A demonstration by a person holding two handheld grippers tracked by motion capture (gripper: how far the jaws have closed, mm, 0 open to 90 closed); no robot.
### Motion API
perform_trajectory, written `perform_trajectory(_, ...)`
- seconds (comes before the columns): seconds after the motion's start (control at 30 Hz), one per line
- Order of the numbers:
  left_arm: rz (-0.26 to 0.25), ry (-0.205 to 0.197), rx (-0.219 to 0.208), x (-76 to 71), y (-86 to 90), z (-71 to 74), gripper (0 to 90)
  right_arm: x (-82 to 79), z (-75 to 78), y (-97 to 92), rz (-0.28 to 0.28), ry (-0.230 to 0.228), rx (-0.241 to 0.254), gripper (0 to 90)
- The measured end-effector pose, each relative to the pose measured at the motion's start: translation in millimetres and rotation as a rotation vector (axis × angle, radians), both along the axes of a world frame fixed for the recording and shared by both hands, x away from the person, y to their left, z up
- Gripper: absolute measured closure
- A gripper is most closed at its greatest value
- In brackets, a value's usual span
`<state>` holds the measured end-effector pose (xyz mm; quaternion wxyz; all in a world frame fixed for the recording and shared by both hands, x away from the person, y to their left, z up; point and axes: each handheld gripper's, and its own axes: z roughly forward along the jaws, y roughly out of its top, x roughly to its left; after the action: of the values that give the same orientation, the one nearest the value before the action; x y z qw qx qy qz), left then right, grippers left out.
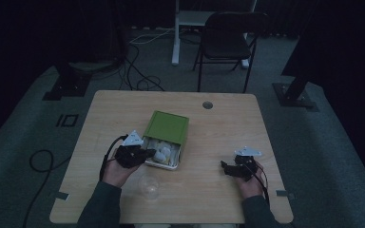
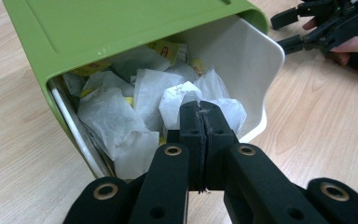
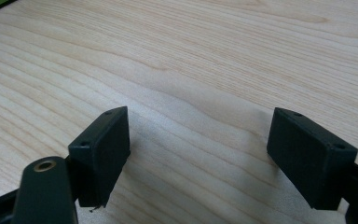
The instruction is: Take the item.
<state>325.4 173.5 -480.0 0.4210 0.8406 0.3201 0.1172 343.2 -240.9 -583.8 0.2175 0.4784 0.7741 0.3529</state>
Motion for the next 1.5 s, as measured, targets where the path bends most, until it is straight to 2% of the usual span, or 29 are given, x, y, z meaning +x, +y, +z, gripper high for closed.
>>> perform_trajectory(0.43, -0.014, -0.014, -0.010, -3.5, 1.8, 5.5, 89.9, 0.0, 0.0, 0.0, 0.000, 0.000, 0.000, 21.0)
perform_trajectory(1.5, -0.012, -0.035, 0.004, -11.5, 14.8, 22.0, 89.9, 0.0, 0.0, 0.0, 0.000, 0.000, 0.000, 20.9)
